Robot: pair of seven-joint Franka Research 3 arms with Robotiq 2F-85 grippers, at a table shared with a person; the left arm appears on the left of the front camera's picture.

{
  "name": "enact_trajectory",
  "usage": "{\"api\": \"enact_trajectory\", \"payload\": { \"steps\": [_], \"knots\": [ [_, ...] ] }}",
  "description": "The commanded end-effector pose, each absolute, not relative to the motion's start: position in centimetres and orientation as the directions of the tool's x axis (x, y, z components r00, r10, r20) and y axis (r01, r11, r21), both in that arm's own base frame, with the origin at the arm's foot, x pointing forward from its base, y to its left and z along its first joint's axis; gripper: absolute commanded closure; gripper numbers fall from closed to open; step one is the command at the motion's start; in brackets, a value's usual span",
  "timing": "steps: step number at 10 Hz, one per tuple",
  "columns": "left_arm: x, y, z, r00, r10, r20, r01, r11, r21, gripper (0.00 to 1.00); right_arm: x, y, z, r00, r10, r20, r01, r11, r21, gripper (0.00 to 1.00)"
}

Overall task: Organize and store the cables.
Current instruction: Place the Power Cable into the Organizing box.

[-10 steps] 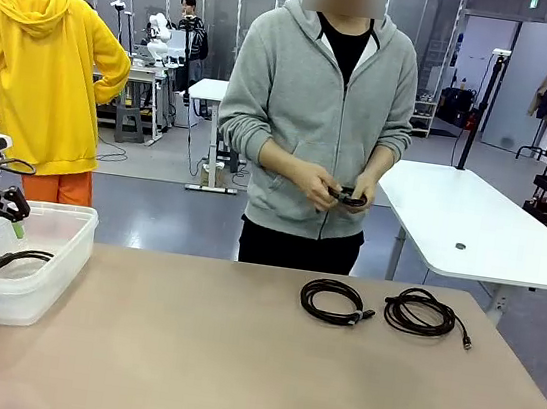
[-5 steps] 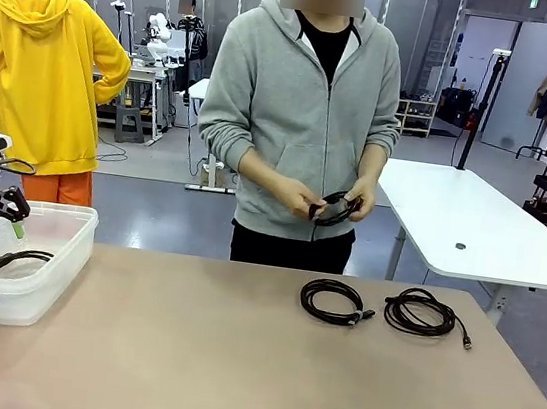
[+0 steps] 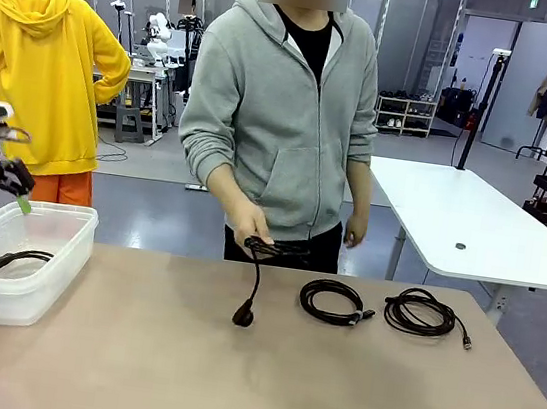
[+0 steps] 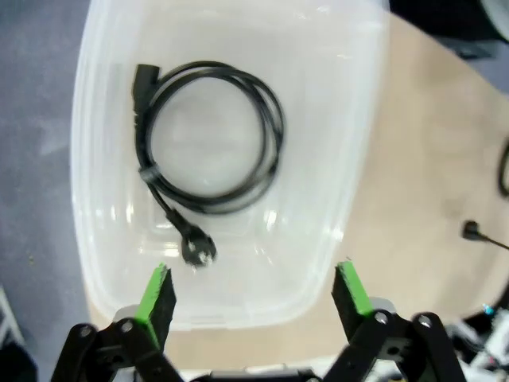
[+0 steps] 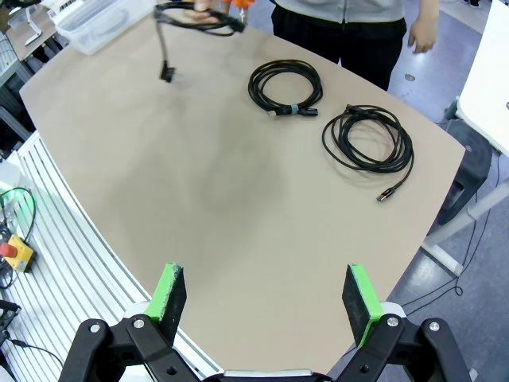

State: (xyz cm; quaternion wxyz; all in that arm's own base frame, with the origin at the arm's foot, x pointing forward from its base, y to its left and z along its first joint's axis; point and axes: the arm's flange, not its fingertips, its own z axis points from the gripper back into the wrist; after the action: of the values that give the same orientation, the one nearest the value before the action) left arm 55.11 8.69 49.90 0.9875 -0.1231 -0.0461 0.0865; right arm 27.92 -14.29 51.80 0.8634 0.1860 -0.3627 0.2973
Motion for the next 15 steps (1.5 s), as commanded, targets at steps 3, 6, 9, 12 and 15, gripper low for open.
{"api": "enact_trajectory", "payload": {
  "steps": [3,6,9,12,15],
  "knots": [
    [49.2,10.3,56.8,0.967,-0.221,0.130,0.255,0.884,-0.392,0.00,27.9,-14.4,51.9,0.547,0.386,0.742,-0.661,0.744,0.101,0.00],
    [42.5,11.4,60.0,0.867,-0.257,0.426,0.433,0.813,-0.390,0.00,27.9,-14.4,51.9,0.547,0.386,0.742,-0.661,0.744,0.101,0.00],
    [35.9,12.8,58.4,0.774,-0.204,0.599,0.504,0.771,-0.388,0.00,27.9,-14.4,51.9,0.547,0.386,0.742,-0.661,0.744,0.101,0.00],
    [29.8,11.9,56.9,0.713,-0.169,0.680,0.517,0.782,-0.348,0.00,27.9,-14.4,51.9,0.547,0.386,0.742,-0.661,0.744,0.101,0.00],
    [29.8,12.8,58.3,0.720,-0.183,0.670,0.519,0.782,-0.344,0.00,27.9,-14.4,51.9,0.547,0.386,0.742,-0.661,0.744,0.101,0.00]
  ]
}}
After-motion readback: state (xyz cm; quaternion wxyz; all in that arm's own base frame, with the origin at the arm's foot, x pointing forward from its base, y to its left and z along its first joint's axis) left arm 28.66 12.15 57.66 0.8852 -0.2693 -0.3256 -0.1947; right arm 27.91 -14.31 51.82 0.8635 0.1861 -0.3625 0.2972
